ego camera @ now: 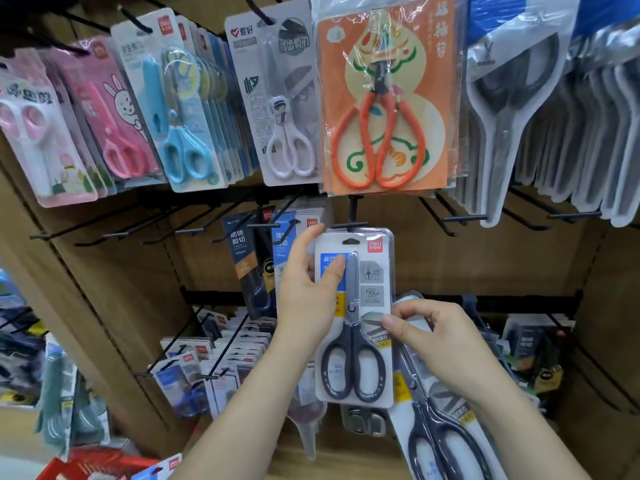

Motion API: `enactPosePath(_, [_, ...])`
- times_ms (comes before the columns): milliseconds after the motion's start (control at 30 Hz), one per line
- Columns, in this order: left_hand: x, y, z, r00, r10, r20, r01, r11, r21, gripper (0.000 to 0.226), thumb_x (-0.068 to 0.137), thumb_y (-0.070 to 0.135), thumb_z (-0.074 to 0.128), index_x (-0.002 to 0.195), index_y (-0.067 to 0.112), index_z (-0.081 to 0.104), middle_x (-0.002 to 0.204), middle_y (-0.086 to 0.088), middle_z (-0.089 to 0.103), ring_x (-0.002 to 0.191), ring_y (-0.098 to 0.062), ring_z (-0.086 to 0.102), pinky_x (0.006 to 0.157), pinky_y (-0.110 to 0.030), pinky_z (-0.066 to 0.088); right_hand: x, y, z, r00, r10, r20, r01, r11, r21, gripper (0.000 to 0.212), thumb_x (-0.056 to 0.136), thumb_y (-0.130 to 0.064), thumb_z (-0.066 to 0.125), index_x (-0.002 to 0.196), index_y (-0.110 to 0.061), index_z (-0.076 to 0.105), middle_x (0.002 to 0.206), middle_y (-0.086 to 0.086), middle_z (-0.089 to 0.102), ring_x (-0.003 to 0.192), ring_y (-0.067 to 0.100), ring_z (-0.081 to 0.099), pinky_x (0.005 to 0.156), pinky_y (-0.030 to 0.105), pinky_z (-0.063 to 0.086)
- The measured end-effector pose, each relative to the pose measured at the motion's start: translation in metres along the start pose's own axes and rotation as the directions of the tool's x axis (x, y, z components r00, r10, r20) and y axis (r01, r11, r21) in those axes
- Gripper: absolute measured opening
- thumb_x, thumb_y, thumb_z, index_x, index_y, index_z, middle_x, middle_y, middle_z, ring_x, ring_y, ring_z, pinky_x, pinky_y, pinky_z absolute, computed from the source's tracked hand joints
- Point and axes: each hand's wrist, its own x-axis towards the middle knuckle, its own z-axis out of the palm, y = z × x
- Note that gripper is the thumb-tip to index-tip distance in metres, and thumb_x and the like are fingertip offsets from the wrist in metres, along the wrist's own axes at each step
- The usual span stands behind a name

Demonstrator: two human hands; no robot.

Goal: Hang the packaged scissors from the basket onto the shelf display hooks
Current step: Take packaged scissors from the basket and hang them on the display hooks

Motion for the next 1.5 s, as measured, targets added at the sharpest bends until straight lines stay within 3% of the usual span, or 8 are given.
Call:
enactPosePath(133, [0.011,-0.002,0.007,0.998,-0.058,-0.039,0.06,0.997,0.052,0.04,0.096,0.021,0.062,0.124,0.045,0.045,0.089,0.008,0.064,0.071,0.004,0.062,0.061,-0.006,0.045,0.014,0.006,0.008,0.999,0.003,-0.037,-0.006,0.998,-0.069,0.024,0.089,-0.034,0.07,0.067,-0.024,0.069,0.078,-0.011,0.071,0.083,0.003,0.064,0.078,0.025,0.048])
enactPosePath(433, [-0.037,-0.029,-0.013,0.92,-0.168,0.354,0.046,0.943,0.33,0.098,0.089,0.0,0.066,0.141,0.067,0.018,0.156,0.013,0.038,0.095,-0.038,0.066,0.079,-0.051,0.055,0.041,0.015,0.002,0.992,0.062,-0.114,-0.075,0.991,-0.114,0.008,0.092,-0.03,0.068,0.094,-0.025,0.074,0.1,-0.01,0.07,0.102,0.011,0.062,0.088,0.028,0.045])
enactPosePath(567, [-0.018,-0.04,-0.005,0.921,-0.179,0.347,0.009,0.898,0.439,0.105,0.092,0.001,0.063,0.142,0.07,0.002,0.158,0.007,0.035,0.053,-0.01,0.054,0.053,-0.035,0.052,0.021,0.022,-0.013,0.989,0.05,-0.141,-0.066,0.992,-0.112,0.035,0.096,-0.004,0.05,0.115,-0.027,0.068,0.076,-0.013,0.059,0.043,0.004,0.05,0.045,0.015,0.038])
enactPosePath(767, [0.028,-0.057,0.022,0.912,-0.239,0.332,-0.021,0.784,0.621,0.104,0.095,0.006,0.057,0.145,0.063,-0.014,0.16,-0.006,0.032,0.053,-0.014,0.053,0.05,-0.03,0.048,-0.012,0.025,-0.029,0.991,0.024,-0.131,0.01,0.967,0.254,0.066,0.094,-0.003,0.062,0.138,-0.047,0.04,0.099,-0.006,0.076,0.094,0.012,0.071,0.082,0.029,0.056])
enactPosePath(1067, [0.019,-0.044,0.026,0.904,-0.292,0.312,-0.027,0.69,0.723,0.093,0.093,0.005,0.053,0.155,0.044,-0.004,0.071,-0.003,0.057,0.055,-0.019,0.053,0.046,-0.027,0.037,-0.008,0.022,-0.019,0.955,0.247,-0.162,-0.108,0.804,0.585,0.028,0.09,-0.006,0.065,0.117,-0.013,0.065,0.097,0.007,0.078,0.088,0.026,0.076,0.083,0.046,0.058])
enactPosePath(1233, [-0.031,-0.025,0.003,0.966,-0.179,0.186,0.101,0.926,0.364,0.031,0.104,0.02,0.042,0.123,0.034,0.061,0.099,0.015,0.07,0.088,-0.003,0.067,0.08,-0.025,0.054,-0.003,0.017,-0.011,0.957,0.247,-0.153,-0.09,0.751,0.654,0.028,0.091,-0.01,0.065,0.119,-0.014,0.065,0.099,0.013,0.077,0.093,0.033,0.074,0.088,0.054,0.056])
enactPosePath(1367, [-0.078,-0.005,-0.002,0.899,-0.234,0.371,0.234,0.971,0.044,0.035,0.098,0.021,0.058,0.117,0.049,0.048,0.098,0.017,0.075,0.092,-0.001,0.07,0.077,-0.016,0.054,0.0,0.004,-0.003,0.967,0.201,-0.154,-0.041,0.723,0.689,0.028,0.091,-0.011,0.064,0.119,-0.013,0.065,0.099,0.016,0.076,0.094,0.035,0.073,0.083,0.051,0.059])
enactPosePath(1500, [-0.085,-0.014,-0.004,0.936,-0.271,0.224,0.286,0.958,-0.037,0.044,0.094,0.008,0.062,0.123,0.039,0.05,0.095,0.003,0.078,0.091,-0.015,0.074,0.084,-0.036,0.059,0.003,-0.006,0.002,0.964,0.198,-0.18,-0.019,0.721,0.692,0.032,0.095,-0.009,0.06,0.126,-0.015,0.061,0.105,0.013,0.075,0.095,0.028,0.074,0.081,0.047,0.06])
